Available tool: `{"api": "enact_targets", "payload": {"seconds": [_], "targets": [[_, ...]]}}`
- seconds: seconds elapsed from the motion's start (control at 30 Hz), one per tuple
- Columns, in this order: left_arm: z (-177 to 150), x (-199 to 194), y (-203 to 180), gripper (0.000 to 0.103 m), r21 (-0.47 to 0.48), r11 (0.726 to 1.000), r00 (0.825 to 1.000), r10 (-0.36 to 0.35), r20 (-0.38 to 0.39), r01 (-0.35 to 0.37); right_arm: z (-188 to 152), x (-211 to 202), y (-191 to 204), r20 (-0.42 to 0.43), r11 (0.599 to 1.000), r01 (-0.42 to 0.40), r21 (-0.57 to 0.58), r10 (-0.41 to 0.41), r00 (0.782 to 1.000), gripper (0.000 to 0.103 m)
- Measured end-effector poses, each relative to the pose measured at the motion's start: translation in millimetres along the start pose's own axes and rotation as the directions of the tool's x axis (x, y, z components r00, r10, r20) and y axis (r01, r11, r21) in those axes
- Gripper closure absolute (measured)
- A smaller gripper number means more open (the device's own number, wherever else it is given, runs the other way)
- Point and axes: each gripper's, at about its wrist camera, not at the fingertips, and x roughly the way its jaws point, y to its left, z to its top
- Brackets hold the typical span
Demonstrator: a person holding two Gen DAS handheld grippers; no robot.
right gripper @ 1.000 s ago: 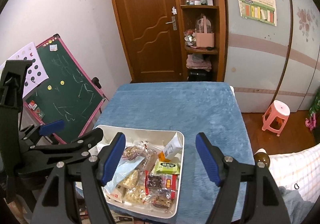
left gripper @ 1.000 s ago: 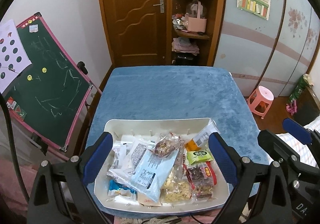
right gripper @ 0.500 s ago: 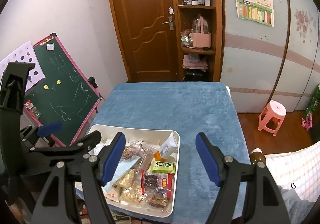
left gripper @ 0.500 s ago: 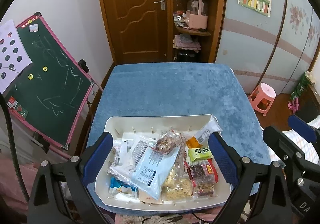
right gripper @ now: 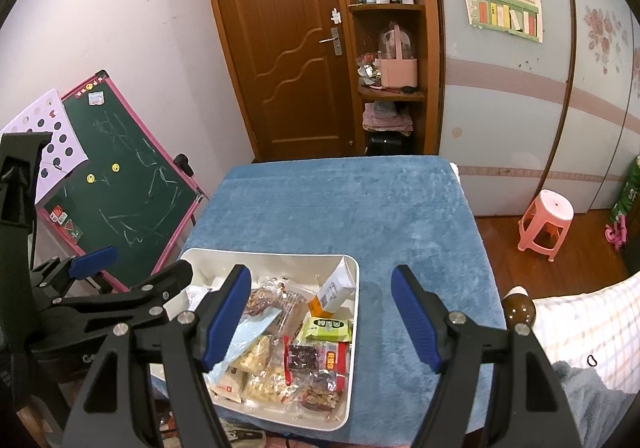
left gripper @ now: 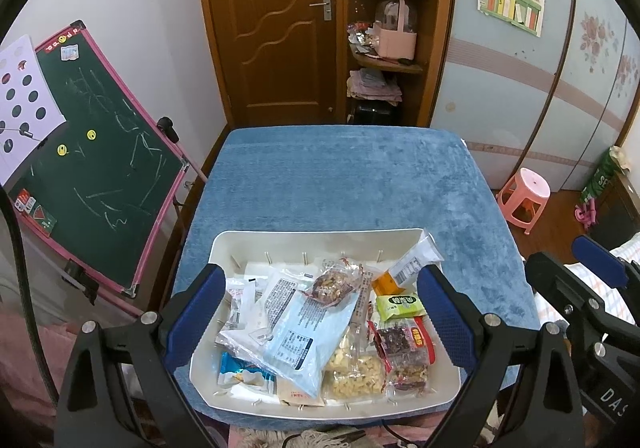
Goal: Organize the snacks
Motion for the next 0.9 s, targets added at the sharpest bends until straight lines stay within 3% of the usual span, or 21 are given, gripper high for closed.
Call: {"api": "enact_targets", "payload": {"seconds": [0.9], "targets": [[-7.3,3.1,-5.2,0.007,-0.002,1.000,1.000,-0.010,-0.026,0.010,-3.9,3.5,0.4,-0.015,1.000,-0.006,0.006,0.006,1.000,0.030]]}}
